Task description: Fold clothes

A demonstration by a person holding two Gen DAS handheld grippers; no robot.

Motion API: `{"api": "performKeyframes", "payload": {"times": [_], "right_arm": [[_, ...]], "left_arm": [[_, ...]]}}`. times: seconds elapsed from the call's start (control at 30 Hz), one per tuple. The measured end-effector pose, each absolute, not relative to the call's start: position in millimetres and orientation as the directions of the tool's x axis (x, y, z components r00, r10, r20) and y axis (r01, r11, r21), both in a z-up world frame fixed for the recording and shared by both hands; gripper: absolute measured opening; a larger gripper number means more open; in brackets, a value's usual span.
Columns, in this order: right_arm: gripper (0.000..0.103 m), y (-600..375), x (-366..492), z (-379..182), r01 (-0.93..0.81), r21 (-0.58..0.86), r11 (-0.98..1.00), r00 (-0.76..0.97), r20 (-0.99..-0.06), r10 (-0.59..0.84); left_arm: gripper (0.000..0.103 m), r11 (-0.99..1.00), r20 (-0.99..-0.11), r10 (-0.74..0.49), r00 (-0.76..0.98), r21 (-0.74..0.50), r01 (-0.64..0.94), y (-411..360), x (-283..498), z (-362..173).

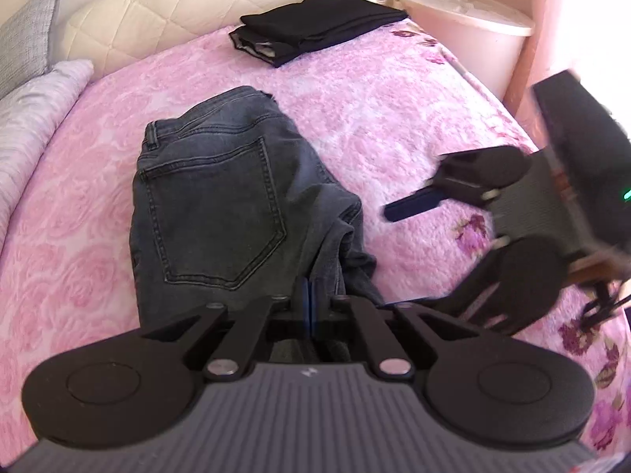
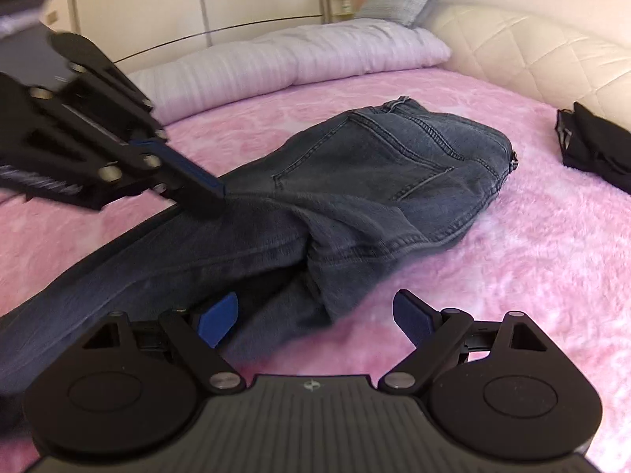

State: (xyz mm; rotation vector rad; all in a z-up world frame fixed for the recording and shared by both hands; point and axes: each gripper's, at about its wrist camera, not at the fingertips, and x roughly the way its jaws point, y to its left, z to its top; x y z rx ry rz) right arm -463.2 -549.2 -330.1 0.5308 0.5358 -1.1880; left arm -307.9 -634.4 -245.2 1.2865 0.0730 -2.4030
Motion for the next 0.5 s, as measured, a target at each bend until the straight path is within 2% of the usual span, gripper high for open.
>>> {"api": "performKeyframes", "payload": {"times": [0.17, 0.2, 0.23, 0.33, 0.4, 0.47, 0.5], "right_arm": [[0.088, -572.4, -439.3, -350.1, 0.962, -0.07, 0.264, 0.165, -0.623, -0.764], [0.084, -574.8, -443.5, -351.0, 0.964, -0.11, 0.242, 0.124, -0.619, -0.776], [0.086, -577.2, -447.9, -351.8, 0.964, -0.151, 0.218, 0.082, -0.612, -0.786], [0.085, -561.7, -466.5, -346.2, 0.958, -0.195, 0.21, 0.052, -0.604, -0.795], [0.083, -537.8, -485.2, -345.4, 0.958, -0.27, 0.096, -0.082, -0.58, -0.811], [0.083, -525.5, -510.1, -350.6, 0.981, -0.179, 0.072, -0.061, -0.643, -0.763], [0.082, -520.6, -513.7, -351.4, 0.981, -0.181, 0.076, -0.063, -0.657, -0.751]], "left_arm": [[0.001, -0.924, -0.781, -0.325, -0.534, 0.14, 0.357, -625.0, -303.4, -243.0], [0.001, -0.927, -0.775, -0.318, -0.545, 0.134, 0.351, -622.7, -302.1, -242.5], [0.001, -0.93, -0.77, -0.312, -0.557, 0.127, 0.345, -620.4, -300.9, -242.2], [0.0, -0.939, -0.766, -0.28, -0.579, 0.095, 0.33, -611.2, -302.9, -245.6], [0.0, -0.951, -0.775, -0.237, -0.586, 0.064, 0.301, -603.3, -308.3, -251.1], [0.005, -0.966, -0.793, -0.192, -0.578, 0.047, 0.255, -592.1, -315.0, -258.7], [0.005, -0.972, -0.799, -0.17, -0.577, 0.04, 0.232, -587.3, -317.5, -262.1]]}}
